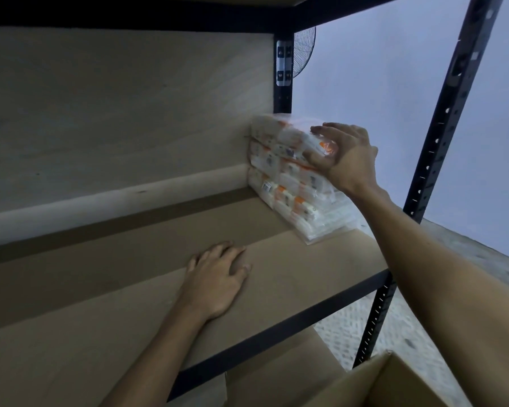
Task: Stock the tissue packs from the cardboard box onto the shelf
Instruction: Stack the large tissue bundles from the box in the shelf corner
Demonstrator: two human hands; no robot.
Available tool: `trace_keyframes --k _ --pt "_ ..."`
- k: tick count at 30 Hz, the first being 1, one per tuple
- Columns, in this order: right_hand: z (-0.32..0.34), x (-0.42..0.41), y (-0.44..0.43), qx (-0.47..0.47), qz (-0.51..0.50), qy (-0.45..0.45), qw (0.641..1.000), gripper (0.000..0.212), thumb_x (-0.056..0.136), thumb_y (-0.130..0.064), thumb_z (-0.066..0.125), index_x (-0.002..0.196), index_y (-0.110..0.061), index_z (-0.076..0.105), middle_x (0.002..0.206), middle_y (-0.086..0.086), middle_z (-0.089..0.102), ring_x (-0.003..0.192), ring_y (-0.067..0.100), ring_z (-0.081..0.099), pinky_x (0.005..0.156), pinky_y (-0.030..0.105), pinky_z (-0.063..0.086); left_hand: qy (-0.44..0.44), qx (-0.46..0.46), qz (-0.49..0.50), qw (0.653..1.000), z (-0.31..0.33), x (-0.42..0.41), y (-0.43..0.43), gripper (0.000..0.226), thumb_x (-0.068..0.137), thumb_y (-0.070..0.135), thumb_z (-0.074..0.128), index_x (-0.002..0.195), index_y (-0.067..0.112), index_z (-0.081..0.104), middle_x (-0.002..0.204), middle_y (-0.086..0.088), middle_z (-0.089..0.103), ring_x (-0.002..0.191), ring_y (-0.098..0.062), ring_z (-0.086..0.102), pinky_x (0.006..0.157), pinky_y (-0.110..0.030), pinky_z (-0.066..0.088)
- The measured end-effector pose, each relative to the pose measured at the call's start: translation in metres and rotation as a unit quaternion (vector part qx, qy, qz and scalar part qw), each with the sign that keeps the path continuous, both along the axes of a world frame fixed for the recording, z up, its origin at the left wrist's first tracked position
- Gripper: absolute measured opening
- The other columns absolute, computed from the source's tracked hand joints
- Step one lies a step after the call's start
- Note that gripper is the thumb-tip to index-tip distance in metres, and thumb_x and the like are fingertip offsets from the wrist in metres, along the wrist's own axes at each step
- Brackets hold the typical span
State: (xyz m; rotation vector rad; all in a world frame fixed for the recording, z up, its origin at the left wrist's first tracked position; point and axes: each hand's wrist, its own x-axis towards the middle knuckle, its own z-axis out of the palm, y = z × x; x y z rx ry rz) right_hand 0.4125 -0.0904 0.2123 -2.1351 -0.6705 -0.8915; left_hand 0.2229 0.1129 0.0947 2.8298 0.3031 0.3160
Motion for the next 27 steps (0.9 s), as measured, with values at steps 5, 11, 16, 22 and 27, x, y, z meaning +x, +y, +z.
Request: trace_keyframes --k 5,11,16,22,27 --pt "0.001 0.002 0.005 -0.003 -0.004 -0.007 1.0 0.047 0.079 -0.054 0.067 0.121 -0.034 0.064 0.133 -0.008 0.058 0.128 0.02 0.04 0.089 0.041 0.028 0.003 -0.008 -0.001 1.0 0.001 -0.001 -0.001 0.048 0.097 0.052 0.034 0.143 0.039 0.036 0.154 0.012 0.029 0.142 -0.011 0.024 0.117 -0.039 0.014" --pt "0.003 0.014 0.001 -0.03 0.015 0.015 0.999 0.051 0.077 -0.058 0.066 0.123 -0.036 0.061 0.134 -0.009 0.057 0.128 0.021 0.042 0.098 0.05 0.036 0.007 -0.006 -0.001 1.0 0.001 -0.002 -0.001 0.048 0.097 0.052 0.033 0.143 0.039 0.035 0.154 0.011 0.029 0.142 -0.011 0.024 0.117 -0.04 0.014" --pt "-0.001 0.012 0.003 -0.042 0.002 0.019 0.999 0.051 0.08 -0.056 0.065 0.127 -0.036 0.057 0.138 -0.01 0.052 0.134 0.021 0.037 0.099 0.05 0.03 0.009 -0.004 0.002 1.0 0.001 -0.001 -0.002 0.048 0.097 0.052 0.033 0.143 0.039 0.036 0.154 0.011 0.029 0.142 -0.012 0.024 0.117 -0.04 0.014" --pt "0.0 0.008 0.001 -0.056 -0.011 0.03 0.998 0.054 0.081 -0.056 0.064 0.13 -0.036 0.054 0.144 -0.01 0.047 0.142 0.025 0.027 0.107 0.053 0.022 0.007 -0.006 0.002 1.0 0.0 -0.001 -0.002 0.049 0.097 0.052 0.034 0.144 0.038 0.036 0.154 0.01 0.029 0.142 -0.012 0.024 0.117 -0.04 0.013" --pt "0.001 0.001 -0.001 -0.062 -0.009 0.044 0.997 0.059 0.08 -0.059 0.063 0.134 -0.038 0.05 0.15 -0.007 0.041 0.146 0.024 0.019 0.112 0.059 0.011 -0.004 -0.003 0.0 1.0 -0.002 0.0 -0.001 0.047 0.097 0.051 0.035 0.142 0.039 0.038 0.154 0.011 0.031 0.142 -0.012 0.026 0.117 -0.041 0.016"
